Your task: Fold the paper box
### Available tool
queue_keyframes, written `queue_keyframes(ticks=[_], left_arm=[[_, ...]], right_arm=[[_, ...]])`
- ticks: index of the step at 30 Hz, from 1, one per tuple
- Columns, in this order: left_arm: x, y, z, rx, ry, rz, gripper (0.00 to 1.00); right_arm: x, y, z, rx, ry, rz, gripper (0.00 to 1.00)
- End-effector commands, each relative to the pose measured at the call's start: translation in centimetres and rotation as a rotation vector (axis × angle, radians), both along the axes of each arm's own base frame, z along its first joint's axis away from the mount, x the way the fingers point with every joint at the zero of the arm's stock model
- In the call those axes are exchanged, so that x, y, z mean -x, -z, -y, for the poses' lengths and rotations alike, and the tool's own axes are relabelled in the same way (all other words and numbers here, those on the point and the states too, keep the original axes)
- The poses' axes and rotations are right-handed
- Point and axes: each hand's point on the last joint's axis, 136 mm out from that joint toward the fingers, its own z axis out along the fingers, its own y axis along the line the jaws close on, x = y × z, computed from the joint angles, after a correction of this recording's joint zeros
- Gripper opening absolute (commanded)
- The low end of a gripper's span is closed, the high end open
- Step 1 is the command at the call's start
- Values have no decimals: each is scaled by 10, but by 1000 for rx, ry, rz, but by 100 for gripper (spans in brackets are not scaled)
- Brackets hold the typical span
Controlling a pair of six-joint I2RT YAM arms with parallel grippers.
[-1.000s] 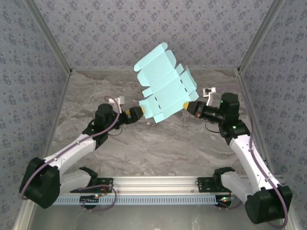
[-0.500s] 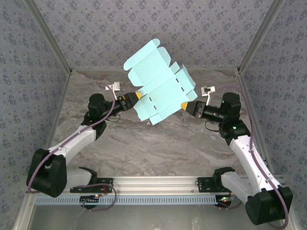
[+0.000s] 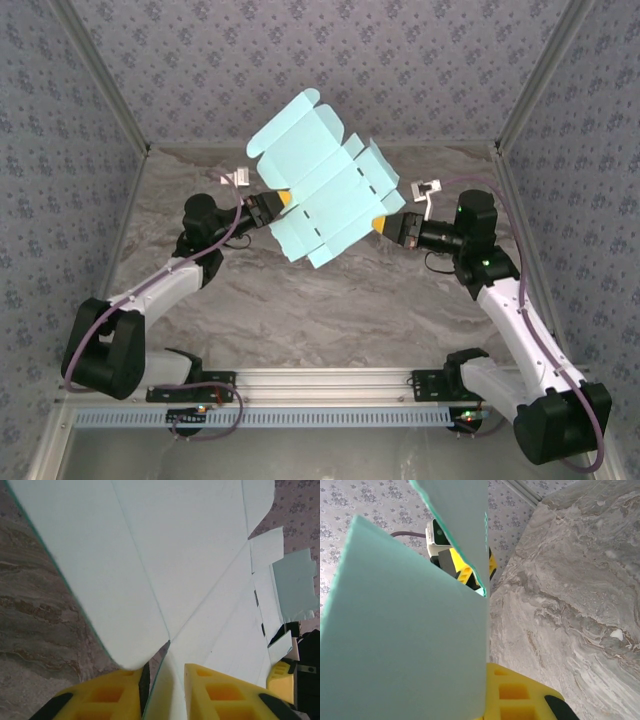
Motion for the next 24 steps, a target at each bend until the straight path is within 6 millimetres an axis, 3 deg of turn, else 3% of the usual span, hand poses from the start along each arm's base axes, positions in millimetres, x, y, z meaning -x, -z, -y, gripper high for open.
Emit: queue_keyframes(ticks=[1, 3, 6, 8, 10, 12, 14, 19, 24], left_arm=[[9, -21, 3, 0, 42, 86, 22], [9, -17, 2, -21, 35, 79, 0], [10, -13, -2, -48, 9, 71, 0], [10, -9, -4, -70, -3, 65, 0], [10, -5, -6, -94, -17, 52, 0], [7, 4, -10, -124, -46, 20, 0], [2, 14, -14, -154, -80, -17, 0], [-5, 38, -22, -215, -141, -92, 1], [-4, 75, -26, -315, -147, -152, 5]], right_arm=[[4, -11, -3, -3, -20, 43, 0], [3, -10, -3, 4, -14, 43, 0], [0, -5, -1, 18, 6, 39, 0], [-5, 1, 1, 31, 31, 21, 17], [-9, 7, 3, 48, 52, -2, 26], [-13, 17, 5, 82, 74, -19, 44], [-14, 33, 9, 167, 92, 9, 52], [-11, 85, 22, 382, 121, 16, 57], [15, 106, 4, 533, 0, 146, 57]])
